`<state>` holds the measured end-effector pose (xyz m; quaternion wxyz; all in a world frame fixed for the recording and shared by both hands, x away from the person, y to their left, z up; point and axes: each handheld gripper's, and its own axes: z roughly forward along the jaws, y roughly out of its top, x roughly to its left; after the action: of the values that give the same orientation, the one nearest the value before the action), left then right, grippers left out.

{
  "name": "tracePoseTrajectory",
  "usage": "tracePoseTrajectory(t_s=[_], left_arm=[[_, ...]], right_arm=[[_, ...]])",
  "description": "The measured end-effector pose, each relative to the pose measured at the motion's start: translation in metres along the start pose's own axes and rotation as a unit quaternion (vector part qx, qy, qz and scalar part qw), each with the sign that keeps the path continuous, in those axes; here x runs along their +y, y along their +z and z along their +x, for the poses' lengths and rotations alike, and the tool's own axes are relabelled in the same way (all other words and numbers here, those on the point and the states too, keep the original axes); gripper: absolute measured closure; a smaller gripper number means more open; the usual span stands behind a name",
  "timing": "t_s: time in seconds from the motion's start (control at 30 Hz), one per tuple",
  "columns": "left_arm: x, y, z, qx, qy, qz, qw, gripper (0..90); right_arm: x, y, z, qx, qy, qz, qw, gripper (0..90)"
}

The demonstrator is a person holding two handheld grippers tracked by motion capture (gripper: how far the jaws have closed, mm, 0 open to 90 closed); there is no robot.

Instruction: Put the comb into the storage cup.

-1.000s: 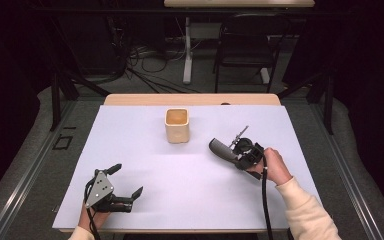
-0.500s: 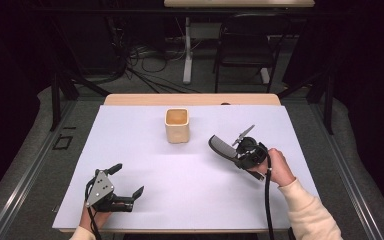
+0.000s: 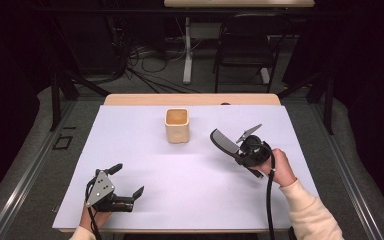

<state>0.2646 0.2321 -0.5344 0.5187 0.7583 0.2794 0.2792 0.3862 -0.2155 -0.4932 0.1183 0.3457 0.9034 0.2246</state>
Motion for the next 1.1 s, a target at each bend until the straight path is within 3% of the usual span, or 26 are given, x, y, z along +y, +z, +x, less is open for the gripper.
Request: tracePoseTrajectory(t_s=[0.13, 0.67, 0.83, 1.1], left_arm=[[0.0, -0.001, 0.0, 0.001, 0.001, 0.0, 1.0, 0.0], [0.001, -0.002, -0.001, 0.003, 0.005, -0.002, 1.0, 0.0], [0.001, -0.002, -0.001, 0.003, 0.003, -0.003, 1.0, 0.0], [0.001, -0.001, -0.001, 0.002, 0.006, -0.001, 1.0, 0.0]], right_arm=[[-0.001, -0.002, 0.0, -0.002, 0.002, -0.004, 1.0, 72.1], [-0.003, -0.008, -0.003, 0.002, 0.0, -0.063, 0.998, 72.1], [-0.004, -0.009, -0.003, 0.004, 0.009, -0.08, 0.9968, 72.1], [-0.004, -0.01, -0.004, 0.008, 0.013, -0.092, 0.9957, 72.1]])
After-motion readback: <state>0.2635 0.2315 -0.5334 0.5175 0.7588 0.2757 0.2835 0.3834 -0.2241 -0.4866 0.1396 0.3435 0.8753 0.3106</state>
